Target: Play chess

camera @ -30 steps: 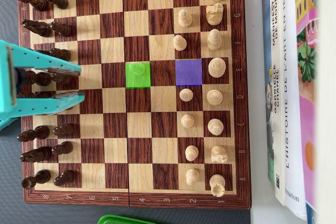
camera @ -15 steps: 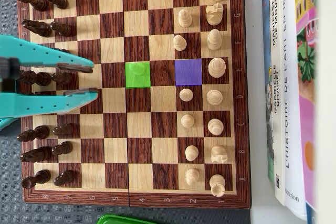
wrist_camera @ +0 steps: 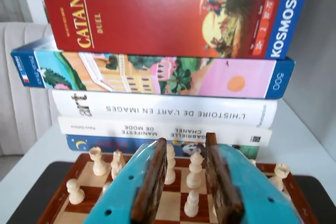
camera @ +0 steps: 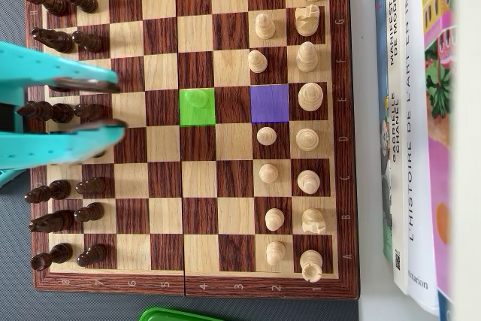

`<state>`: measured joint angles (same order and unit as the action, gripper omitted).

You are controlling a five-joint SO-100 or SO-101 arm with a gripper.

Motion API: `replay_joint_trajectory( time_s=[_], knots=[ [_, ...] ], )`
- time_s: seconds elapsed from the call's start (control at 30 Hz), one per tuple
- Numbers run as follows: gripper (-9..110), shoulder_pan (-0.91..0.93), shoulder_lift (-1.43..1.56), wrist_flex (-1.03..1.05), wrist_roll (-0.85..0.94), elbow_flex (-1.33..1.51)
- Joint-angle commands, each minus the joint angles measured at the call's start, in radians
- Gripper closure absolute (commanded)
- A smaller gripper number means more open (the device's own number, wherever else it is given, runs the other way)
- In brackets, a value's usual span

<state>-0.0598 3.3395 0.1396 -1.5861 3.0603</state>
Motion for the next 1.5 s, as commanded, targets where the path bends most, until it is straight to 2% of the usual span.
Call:
replay_joint_trajectory(
  time_s=[0.0, 1.03, 1.47],
  knots=[
    [89, -0.003, 0.011, -0.083, 0.003, 0.000],
    [89, 0.000, 0.011, -1.086, 0.003, 0.098],
    [89, 0.000, 0.011, -1.425, 0.002, 0.098]
  ],
)
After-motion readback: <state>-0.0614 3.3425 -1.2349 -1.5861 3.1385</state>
